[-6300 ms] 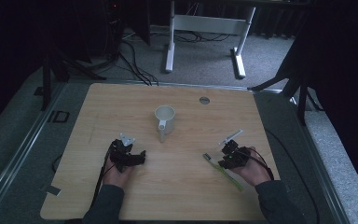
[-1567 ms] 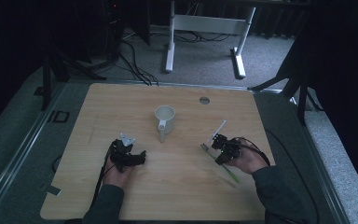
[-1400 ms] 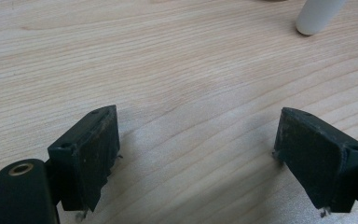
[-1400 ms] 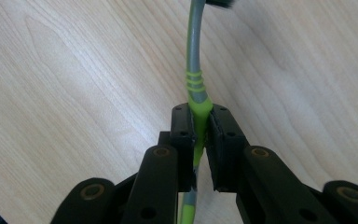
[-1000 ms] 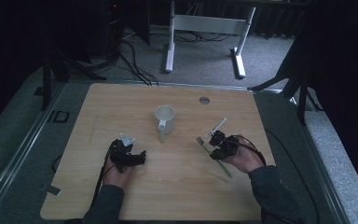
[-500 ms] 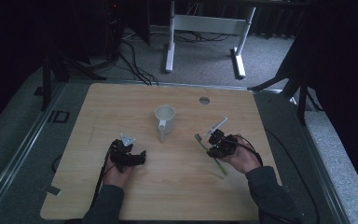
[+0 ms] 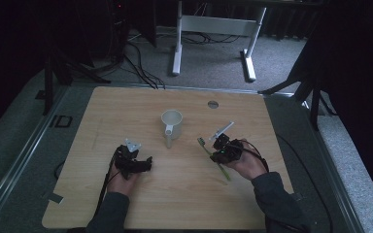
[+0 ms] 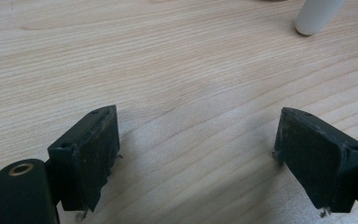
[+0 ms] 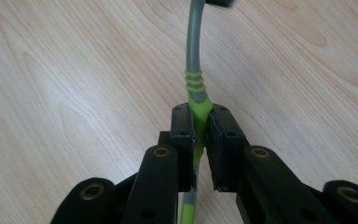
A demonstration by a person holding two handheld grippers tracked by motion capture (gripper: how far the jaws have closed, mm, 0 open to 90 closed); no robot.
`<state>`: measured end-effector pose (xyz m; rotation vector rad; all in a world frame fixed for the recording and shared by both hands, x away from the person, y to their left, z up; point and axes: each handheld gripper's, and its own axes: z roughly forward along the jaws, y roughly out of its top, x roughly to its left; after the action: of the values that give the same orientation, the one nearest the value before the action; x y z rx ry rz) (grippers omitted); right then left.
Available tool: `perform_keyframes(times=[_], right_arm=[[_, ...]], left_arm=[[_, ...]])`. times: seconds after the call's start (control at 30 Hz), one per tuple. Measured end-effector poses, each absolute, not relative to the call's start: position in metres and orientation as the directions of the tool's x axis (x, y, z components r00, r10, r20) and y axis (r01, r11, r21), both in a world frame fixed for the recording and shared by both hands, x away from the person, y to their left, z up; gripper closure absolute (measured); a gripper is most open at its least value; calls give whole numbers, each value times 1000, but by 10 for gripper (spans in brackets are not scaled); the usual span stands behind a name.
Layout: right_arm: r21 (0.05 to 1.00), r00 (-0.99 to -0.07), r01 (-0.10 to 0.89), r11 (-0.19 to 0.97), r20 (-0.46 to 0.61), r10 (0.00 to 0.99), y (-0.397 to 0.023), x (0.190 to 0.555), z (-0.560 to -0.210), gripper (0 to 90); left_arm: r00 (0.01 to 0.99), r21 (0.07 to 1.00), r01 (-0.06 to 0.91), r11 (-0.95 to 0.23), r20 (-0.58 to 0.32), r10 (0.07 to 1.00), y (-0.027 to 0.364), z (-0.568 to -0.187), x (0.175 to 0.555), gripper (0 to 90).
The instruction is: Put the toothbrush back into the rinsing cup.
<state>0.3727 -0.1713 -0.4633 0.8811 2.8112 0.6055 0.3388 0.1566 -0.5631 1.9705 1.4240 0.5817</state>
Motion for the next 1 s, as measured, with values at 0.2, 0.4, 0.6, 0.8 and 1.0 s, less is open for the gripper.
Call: perform_keyframes(times=[0.2,0.4,0.6,0.8,1.0], right_arm=[[437,-820,514,738,-2,573,-169,373,-462,813],[459,-820,510,728,3,572,-165,373,-459,814],[490,-821,501,713,8,571,-161,372,-456,814],[513,-822,491,704,6,569,-156,372,-453,814],[543,-819,487,684,13,573,-154,372,-449,814]], left_arm=[[319,710,670,-218,-10,948,157,-563,339,146],[319,710,670,-219,-9,948,157,-563,339,146],[320,710,669,-220,-8,947,157,-563,339,146],[320,710,670,-219,-9,947,156,-563,339,146],[320,710,670,-219,-9,947,156,-563,339,146]])
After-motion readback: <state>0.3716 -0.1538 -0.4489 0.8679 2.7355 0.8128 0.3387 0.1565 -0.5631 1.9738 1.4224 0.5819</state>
